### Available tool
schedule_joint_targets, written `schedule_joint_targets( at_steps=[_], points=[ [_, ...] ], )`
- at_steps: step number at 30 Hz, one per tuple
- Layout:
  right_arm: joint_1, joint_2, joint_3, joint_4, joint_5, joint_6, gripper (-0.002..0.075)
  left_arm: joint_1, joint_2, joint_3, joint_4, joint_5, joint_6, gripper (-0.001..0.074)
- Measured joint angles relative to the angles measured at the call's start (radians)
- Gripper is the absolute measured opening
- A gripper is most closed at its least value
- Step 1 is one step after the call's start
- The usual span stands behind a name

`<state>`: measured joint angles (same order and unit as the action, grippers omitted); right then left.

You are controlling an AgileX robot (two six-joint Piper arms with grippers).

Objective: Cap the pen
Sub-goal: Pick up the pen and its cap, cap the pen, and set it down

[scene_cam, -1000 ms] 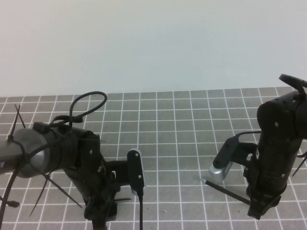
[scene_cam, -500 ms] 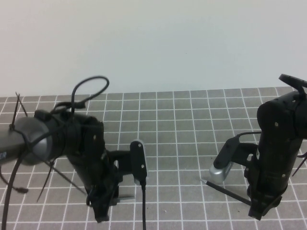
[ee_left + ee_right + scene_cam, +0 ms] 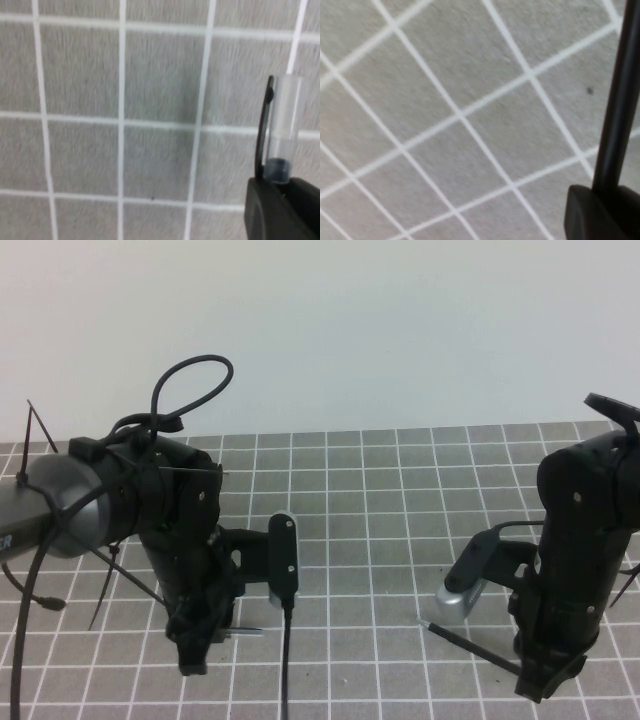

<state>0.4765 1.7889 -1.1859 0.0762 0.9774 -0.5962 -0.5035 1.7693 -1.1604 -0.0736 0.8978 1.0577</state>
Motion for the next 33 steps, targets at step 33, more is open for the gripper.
schedule_joint_targets(
  at_steps=[33],
  points=[
    [0.0,0.0,0.0,0.024,-0.004,-0.004,-0.0003,0.0,0.109,0.0,0.023,-0.054,-0.096,0.0252]
  ],
)
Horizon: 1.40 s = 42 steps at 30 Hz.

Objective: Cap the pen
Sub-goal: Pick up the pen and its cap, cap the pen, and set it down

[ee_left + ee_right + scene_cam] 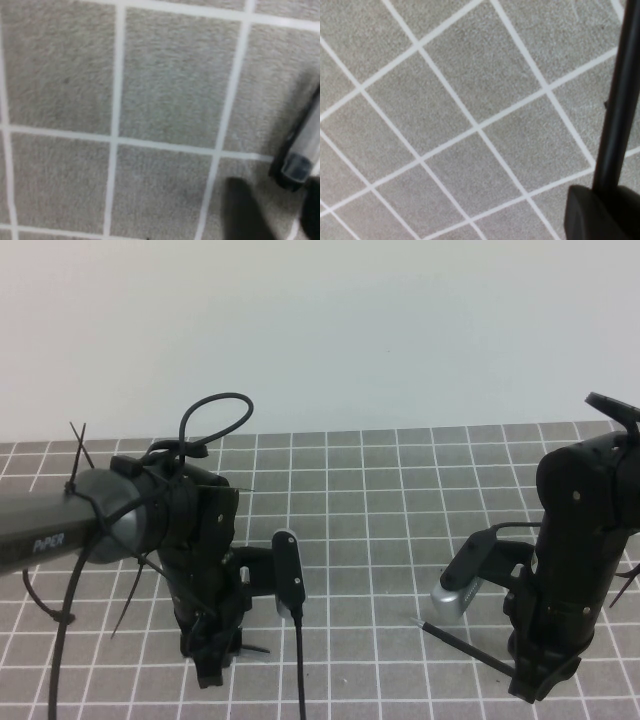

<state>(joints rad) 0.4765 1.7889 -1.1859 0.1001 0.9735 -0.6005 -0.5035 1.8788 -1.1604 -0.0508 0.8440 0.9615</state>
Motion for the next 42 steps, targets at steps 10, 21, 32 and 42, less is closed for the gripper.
schedule_joint_targets(
  at_steps=[10,21,32,42],
  points=[
    [0.0,0.0,0.0,0.0,-0.004,-0.003,-0.0003,0.0,-0.003,0.0,0.042,-0.002,-0.032,0.0451],
    [0.0,0.0,0.0,-0.01,-0.008,-0.001,-0.0003,0.0,-0.027,-0.027,-0.085,0.021,0.224,0.0426],
    [0.0,0.0,0.0,-0.014,-0.034,-0.003,-0.0003,0.0,-0.009,-0.027,-0.104,0.017,0.277,0.0343],
    [0.0,0.0,0.0,-0.037,-0.032,0.0,-0.0003,0.0,0.02,-0.027,-0.099,0.023,0.29,0.0207]
  ],
)
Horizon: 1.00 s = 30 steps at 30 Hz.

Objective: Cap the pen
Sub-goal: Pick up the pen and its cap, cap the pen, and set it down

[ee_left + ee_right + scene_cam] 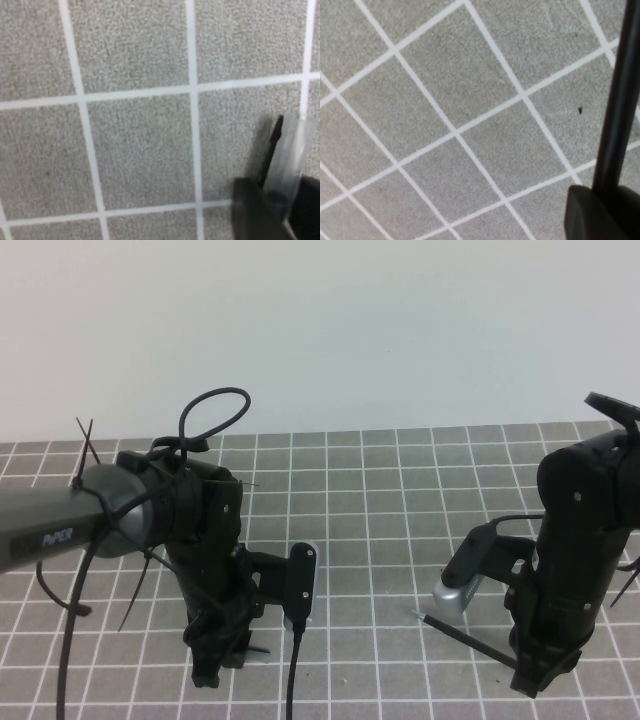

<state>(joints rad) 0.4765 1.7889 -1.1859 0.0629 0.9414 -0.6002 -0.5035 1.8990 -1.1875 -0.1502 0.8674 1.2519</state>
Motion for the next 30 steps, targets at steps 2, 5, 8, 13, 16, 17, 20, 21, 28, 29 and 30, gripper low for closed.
schedule_joint_targets(
  at_steps=[2,5,8,13,16,17,20,21,28,29,30],
  points=[
    [0.0,0.0,0.0,0.0,-0.002,0.0,-0.0003,0.0,0.0,0.0,0.0,0.0,0.0,0.0131],
    [0.0,0.0,-0.004,-0.002,0.009,-0.003,-0.0003,0.0,0.0,0.0,0.0,0.004,-0.009,0.0083],
    [0.0,0.0,-0.026,-0.002,0.049,-0.003,-0.0003,0.0,-0.015,0.0,-0.007,0.006,-0.033,0.0081],
    [0.0,0.0,-0.112,0.022,0.196,-0.003,-0.0003,0.0,-0.147,0.0,0.041,0.006,-0.033,0.0081],
    [0.0,0.0,-0.167,0.074,0.276,-0.003,-0.0003,0.0,-0.182,0.0,0.077,0.007,-0.033,0.0081],
    [0.0,0.0,-0.18,0.096,0.302,-0.005,-0.0003,0.0,-0.21,0.0,0.082,0.009,-0.033,0.0081],
    [0.002,-0.003,-0.201,0.184,0.367,-0.033,-0.0003,0.0,-0.29,0.0,0.084,-0.002,-0.031,0.0081],
    [0.002,-0.007,-0.201,0.198,0.367,-0.037,-0.0003,0.0,-0.316,0.0,0.084,-0.012,-0.031,0.0081],
    [0.055,-0.021,-0.199,0.2,0.367,-0.037,-0.0003,-0.001,-0.509,0.166,0.08,-0.141,0.028,0.008],
    [0.064,-0.023,-0.199,0.202,0.367,-0.037,-0.0003,-0.001,-0.535,0.203,0.091,-0.173,0.04,0.008],
    [0.079,-0.023,-0.199,0.202,0.367,-0.037,-0.0003,-0.001,-0.567,0.253,0.104,-0.219,0.052,0.008]
  ],
)
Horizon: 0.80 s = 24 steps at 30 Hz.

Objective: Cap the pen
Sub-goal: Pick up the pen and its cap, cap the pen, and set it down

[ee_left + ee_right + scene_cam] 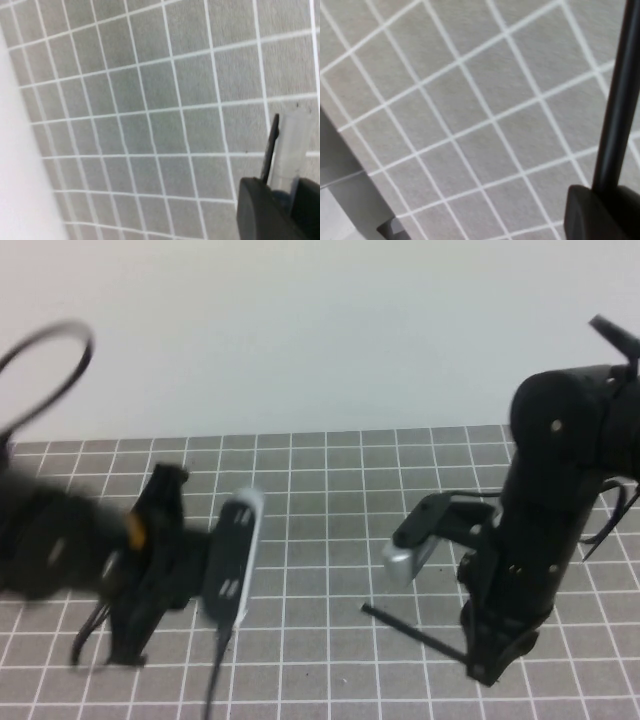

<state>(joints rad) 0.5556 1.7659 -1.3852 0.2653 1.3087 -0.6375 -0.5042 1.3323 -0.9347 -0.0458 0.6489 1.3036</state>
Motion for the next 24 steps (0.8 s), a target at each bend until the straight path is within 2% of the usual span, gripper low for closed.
schedule_joint_targets(
  at_steps=[10,16,24],
  points=[
    [0.131,-0.007,0.0,0.093,0.0,0.011,-0.0003,0.0,-0.286,0.406,0.065,-0.345,0.118,0.0079],
    [0.165,-0.007,0.0,0.202,0.0,0.011,-0.0003,0.0,-0.375,0.519,0.065,-0.393,0.122,0.0079],
    [0.185,-0.007,0.0,0.27,0.0,0.011,-0.0003,0.0,-0.422,0.548,0.023,-0.561,0.095,0.0079]
  ],
)
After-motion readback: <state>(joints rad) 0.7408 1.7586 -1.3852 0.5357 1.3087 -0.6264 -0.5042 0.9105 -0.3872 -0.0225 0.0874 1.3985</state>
